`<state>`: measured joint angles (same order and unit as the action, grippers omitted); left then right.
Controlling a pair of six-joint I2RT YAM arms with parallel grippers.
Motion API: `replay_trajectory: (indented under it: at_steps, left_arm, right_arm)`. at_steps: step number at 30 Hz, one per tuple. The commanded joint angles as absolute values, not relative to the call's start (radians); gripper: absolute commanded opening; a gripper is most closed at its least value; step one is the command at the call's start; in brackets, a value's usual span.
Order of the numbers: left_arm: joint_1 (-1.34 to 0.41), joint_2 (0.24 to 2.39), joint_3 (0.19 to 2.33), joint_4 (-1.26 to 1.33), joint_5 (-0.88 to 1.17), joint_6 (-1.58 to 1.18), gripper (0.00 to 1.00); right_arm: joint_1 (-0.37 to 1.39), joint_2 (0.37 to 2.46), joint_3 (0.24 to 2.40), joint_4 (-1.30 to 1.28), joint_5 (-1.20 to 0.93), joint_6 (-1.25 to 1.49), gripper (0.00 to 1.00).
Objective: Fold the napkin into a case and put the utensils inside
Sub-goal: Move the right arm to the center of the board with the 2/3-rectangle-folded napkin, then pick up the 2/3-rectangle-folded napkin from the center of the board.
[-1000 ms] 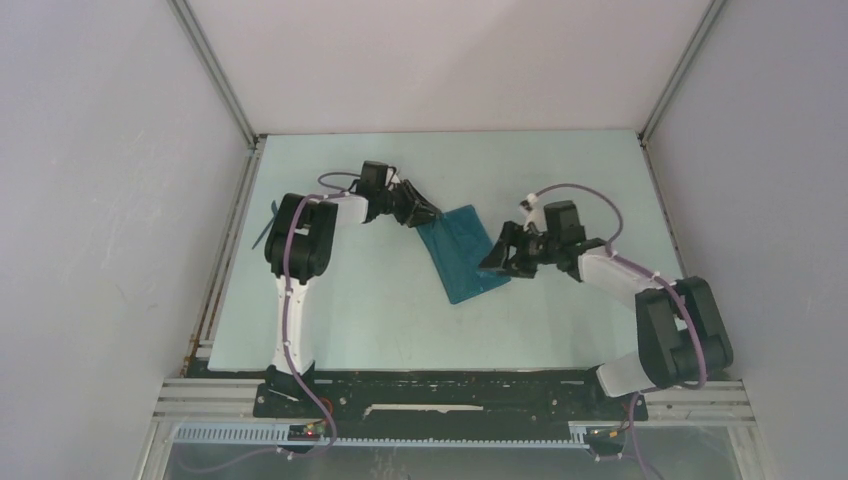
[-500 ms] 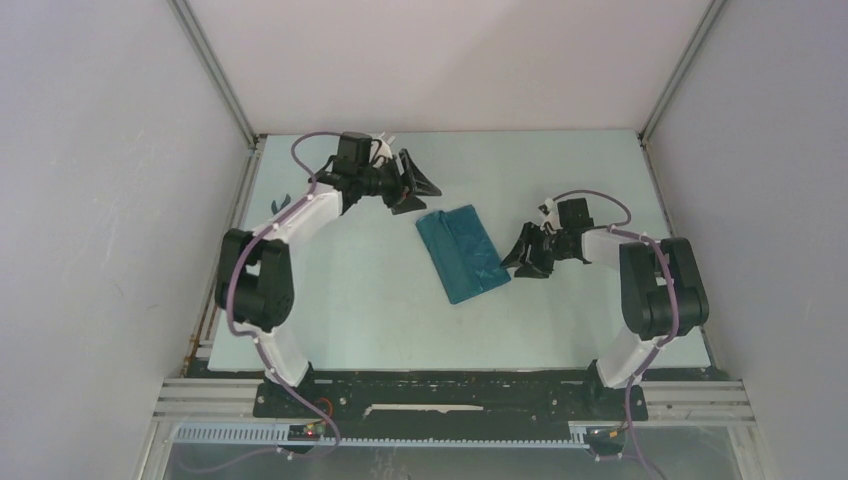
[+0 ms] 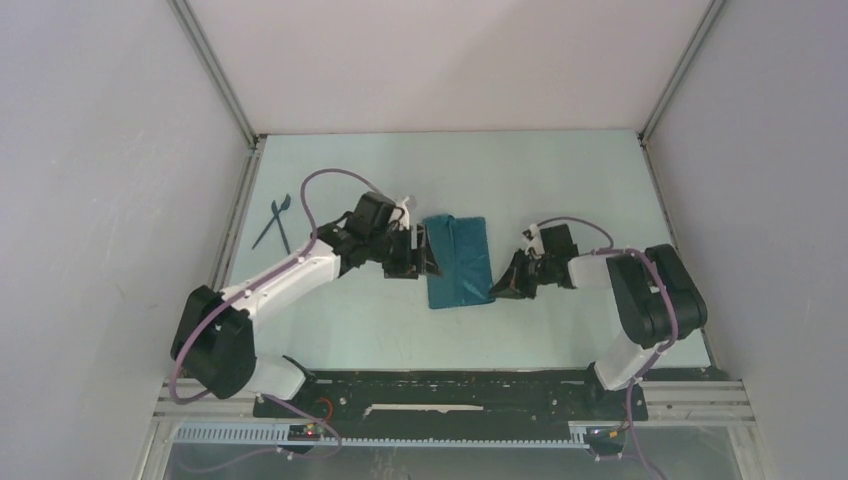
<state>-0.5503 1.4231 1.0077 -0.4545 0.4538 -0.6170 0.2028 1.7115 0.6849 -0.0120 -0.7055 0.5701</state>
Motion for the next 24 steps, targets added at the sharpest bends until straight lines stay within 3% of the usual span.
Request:
replay_trajectory:
  at_steps: [1, 3, 6, 9, 14, 19, 24]
  left_arm:
    - [-0.679, 1.355, 0.962, -0.447, 0.244, -0.562, 0.76]
    - [-0.753, 1.373, 0.959, -0.451, 0.162, -0.575, 0.79]
    - [-0.865, 1.437, 0.991, -0.457, 0.070, -0.596, 0.80]
    - [-0.964, 1.554, 1.107, -0.504, 0.007, -0.599, 0.76]
    - [-1.095, 1.816, 1.371, -0.685, -0.104, -0.579, 0.59]
    - [-1.131, 2.043, 1.644, -0.875, -0.151, -0.603, 0.55]
    - [-1.141, 2.140, 1.746, -0.931, -0.179, -0.632, 0.57]
  right_arm:
    - [0.323, 1.575, 0.541, 0.245, -0.731, 0.864, 0.04]
    - [0.344, 1.514, 0.511, 0.226, -0.681, 0.897, 0.15]
    - [0.286, 1.418, 0.511, 0.054, -0.591, 0.837, 0.50]
    - [0.166, 1.330, 0.518, -0.152, -0.490, 0.731, 0.65]
    - [0.016, 1.186, 0.518, -0.303, -0.425, 0.597, 0.69]
    - [0.008, 1.149, 0.521, -0.316, -0.417, 0.565, 0.67]
    - [-0.023, 1.169, 0.520, -0.305, -0.439, 0.545, 0.67]
